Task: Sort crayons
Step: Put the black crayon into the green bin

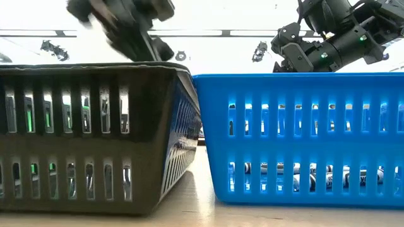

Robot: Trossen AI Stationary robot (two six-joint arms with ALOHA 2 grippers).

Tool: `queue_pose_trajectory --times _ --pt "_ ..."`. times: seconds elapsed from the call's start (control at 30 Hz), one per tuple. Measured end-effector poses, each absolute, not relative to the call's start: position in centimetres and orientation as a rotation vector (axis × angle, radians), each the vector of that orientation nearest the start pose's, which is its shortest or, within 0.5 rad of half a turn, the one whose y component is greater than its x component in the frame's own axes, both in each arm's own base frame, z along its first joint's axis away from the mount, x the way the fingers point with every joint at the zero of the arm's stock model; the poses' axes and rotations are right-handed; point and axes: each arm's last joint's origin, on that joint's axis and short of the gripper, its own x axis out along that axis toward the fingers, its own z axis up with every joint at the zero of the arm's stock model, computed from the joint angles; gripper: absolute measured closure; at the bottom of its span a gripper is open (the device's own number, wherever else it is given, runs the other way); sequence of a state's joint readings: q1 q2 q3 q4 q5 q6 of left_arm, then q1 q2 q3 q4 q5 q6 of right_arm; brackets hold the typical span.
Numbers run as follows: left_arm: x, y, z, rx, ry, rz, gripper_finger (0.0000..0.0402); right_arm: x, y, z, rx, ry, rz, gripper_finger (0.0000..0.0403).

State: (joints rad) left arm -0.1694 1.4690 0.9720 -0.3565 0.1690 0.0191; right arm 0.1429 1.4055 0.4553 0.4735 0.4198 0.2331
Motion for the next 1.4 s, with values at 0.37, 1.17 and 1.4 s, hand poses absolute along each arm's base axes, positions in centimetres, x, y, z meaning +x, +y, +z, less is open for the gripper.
queue_pose_trajectory --times 0.37,1.17,1.4 --pt "25.6 -11.0 24.3 -0.027 0.948 -0.36 0.0383 25.2 2.5 15.8 0.096 0.408 -0.32 0.0276" --pt "21.2 -14.7 22.1 0.087 1.077 -0.103 0.0383 25.2 2.6 15.9 0.096 0.399 -0.314 0.0276" --pt "20.1 -15.0 18.7 0.006 1.05 -0.095 0.0383 25.2 2.6 15.9 0.097 0.4 -0.314 0.0276"
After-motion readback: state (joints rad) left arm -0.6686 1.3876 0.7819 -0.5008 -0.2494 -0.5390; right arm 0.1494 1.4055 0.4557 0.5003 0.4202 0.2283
